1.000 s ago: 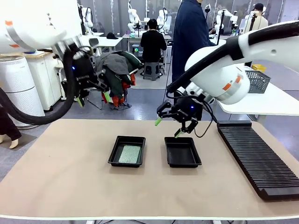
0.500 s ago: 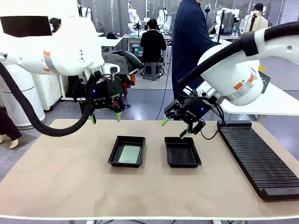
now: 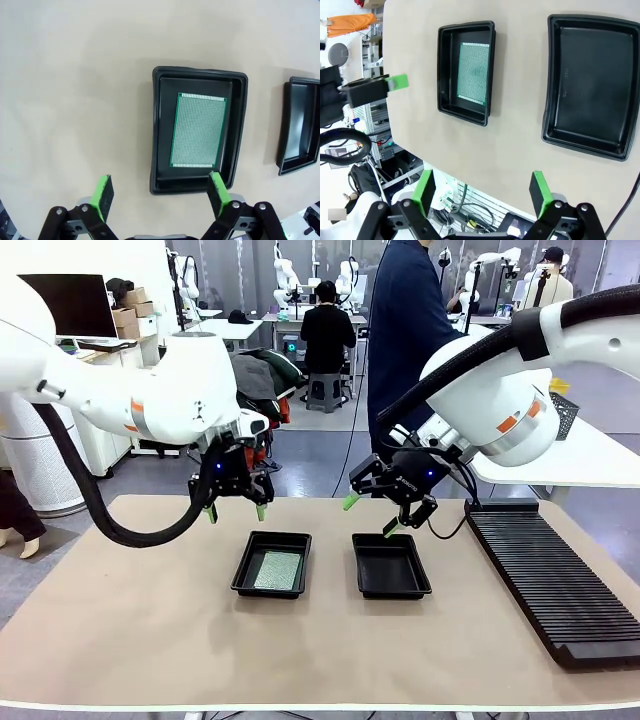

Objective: Inspect and transfer BCBs to ESD trays.
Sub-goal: Pick up the ESD tray and place it on the left side of the table.

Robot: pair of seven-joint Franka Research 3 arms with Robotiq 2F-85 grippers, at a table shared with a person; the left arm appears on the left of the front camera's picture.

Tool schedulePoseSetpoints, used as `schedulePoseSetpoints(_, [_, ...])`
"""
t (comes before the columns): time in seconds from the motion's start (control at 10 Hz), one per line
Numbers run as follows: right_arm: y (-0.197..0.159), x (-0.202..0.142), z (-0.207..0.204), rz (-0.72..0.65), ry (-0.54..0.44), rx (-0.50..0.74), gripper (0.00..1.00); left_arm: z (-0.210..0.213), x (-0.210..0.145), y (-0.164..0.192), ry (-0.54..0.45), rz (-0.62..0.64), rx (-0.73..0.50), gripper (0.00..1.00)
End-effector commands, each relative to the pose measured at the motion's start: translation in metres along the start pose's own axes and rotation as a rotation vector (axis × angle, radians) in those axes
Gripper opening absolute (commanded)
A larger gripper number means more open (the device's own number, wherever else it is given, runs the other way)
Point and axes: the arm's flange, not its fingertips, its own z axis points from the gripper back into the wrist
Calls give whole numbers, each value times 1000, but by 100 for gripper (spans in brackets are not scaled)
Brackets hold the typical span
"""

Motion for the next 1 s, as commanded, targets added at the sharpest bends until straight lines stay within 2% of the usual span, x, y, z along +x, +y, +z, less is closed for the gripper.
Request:
schedulePoseSetpoints(0.0, [3,3,-2,-20,-14,-12,100,-16,8,-4,-17,-15,16,100])
schedulePoseSetpoints(0.4, [3,3,-2,-20,-14,-12,100,-53,18,-3,-28,-65,52,100])
schedulePoseSetpoints(0.9, [3,3,-2,-20,-14,-12,100,-87,27,-2,6,-160,28,100])
